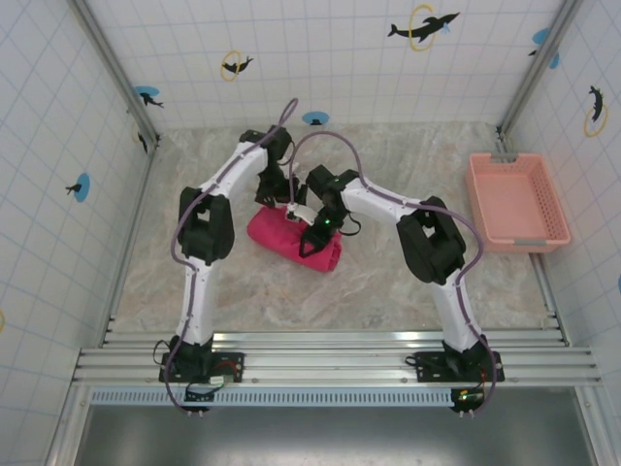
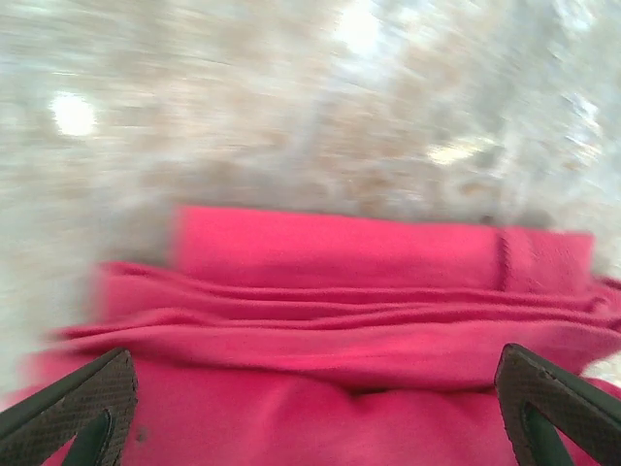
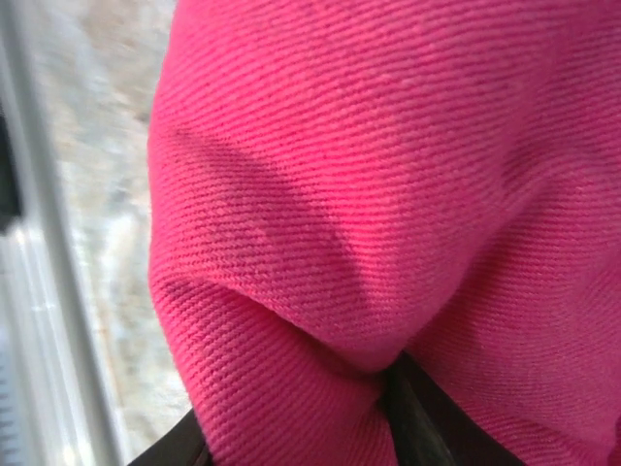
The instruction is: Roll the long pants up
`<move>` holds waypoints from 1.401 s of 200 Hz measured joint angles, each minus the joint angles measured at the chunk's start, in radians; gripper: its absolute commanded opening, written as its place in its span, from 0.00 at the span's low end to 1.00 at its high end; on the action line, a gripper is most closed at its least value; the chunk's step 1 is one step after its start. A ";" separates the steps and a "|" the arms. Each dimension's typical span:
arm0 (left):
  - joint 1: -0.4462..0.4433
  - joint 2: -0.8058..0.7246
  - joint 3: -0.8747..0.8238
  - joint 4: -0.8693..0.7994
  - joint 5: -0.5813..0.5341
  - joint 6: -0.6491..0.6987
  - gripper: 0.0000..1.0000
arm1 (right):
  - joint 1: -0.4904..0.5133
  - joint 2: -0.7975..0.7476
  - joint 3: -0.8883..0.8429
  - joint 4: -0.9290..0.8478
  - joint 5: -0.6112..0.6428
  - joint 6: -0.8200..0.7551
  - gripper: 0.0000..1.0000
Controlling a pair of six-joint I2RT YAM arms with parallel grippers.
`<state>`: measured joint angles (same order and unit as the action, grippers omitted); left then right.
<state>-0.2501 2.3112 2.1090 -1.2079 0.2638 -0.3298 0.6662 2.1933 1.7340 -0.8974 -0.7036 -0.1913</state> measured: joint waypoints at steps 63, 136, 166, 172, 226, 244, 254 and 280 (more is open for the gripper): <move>0.071 -0.167 0.000 -0.053 -0.097 0.043 0.97 | -0.146 0.110 0.106 -0.039 -0.316 0.194 0.39; 0.007 -0.201 -0.124 -0.024 -0.107 0.042 0.97 | -0.195 0.185 0.140 0.010 -0.456 0.348 0.39; -0.039 -0.193 -0.115 -0.017 -0.117 0.038 0.97 | -0.196 0.194 0.140 0.019 -0.475 0.364 0.39; -0.048 -0.185 -0.105 -0.017 -0.117 0.036 0.97 | -0.196 0.194 0.140 0.020 -0.477 0.367 0.39; -0.089 0.025 0.093 -0.085 -0.193 0.026 0.97 | -0.203 0.201 0.141 0.040 -0.481 0.391 0.39; -0.089 0.087 0.147 -0.127 -0.208 0.018 0.97 | -0.207 0.209 0.140 0.043 -0.482 0.404 0.39; -0.089 0.101 0.167 -0.149 -0.214 0.014 0.97 | -0.210 0.214 0.138 0.045 -0.492 0.409 0.39; -0.092 0.098 0.171 -0.156 -0.233 0.007 0.97 | -0.219 0.218 0.129 0.054 -0.520 0.415 0.39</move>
<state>-0.3424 2.4092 2.2803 -1.3640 0.0303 -0.3229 0.4469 2.4111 1.8633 -0.8436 -1.2236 0.2237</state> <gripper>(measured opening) 0.970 0.391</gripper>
